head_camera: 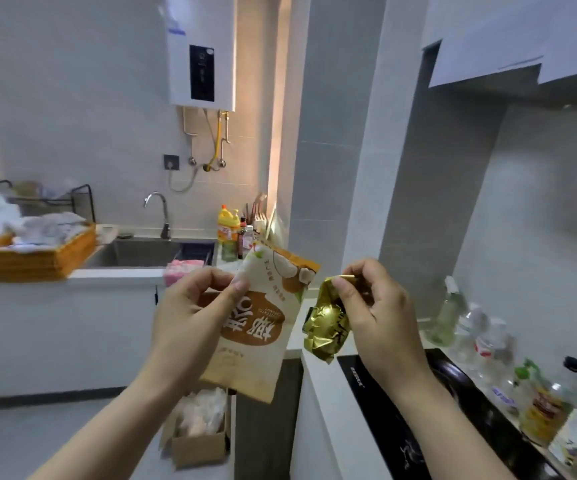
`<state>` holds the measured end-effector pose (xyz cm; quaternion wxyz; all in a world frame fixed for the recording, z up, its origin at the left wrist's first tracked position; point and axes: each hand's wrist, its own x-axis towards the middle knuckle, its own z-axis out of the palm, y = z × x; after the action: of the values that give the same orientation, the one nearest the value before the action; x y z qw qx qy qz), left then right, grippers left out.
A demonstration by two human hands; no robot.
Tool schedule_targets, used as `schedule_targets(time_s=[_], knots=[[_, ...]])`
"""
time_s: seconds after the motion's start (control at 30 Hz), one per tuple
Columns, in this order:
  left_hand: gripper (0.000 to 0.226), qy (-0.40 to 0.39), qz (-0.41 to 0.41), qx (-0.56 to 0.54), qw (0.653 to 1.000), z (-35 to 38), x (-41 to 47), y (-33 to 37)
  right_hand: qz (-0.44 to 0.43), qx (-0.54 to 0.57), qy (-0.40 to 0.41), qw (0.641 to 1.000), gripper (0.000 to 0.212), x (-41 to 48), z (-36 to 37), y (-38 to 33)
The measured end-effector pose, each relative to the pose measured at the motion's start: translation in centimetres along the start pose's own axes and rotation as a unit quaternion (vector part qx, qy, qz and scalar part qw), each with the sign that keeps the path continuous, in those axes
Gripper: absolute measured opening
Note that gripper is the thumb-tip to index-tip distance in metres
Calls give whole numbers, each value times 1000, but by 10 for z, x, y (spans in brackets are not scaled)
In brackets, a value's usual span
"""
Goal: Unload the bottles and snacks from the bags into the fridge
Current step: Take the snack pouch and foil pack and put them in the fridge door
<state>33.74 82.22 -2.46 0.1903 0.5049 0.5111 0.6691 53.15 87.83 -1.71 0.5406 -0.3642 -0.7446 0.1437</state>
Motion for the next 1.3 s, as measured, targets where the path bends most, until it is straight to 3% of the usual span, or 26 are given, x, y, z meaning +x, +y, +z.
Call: schedule_targets(time_s=[0.4,0.67,0.97,1.3], knots=[[10,190,-8,87,978,-106,1,8,-111,176,-122,971,9,49,123,-39],[15,335,-26,171,926,-158,-20,21,-195,280,-201,918,9,63,198,-81],[11,447,-27,277,850,-227,-90,51,-248,370,-288,848,10,18,270,-164],[11,510,-16,322,798,-334,-161,100,-307,382,-295,820,8,-41,315,-286]])
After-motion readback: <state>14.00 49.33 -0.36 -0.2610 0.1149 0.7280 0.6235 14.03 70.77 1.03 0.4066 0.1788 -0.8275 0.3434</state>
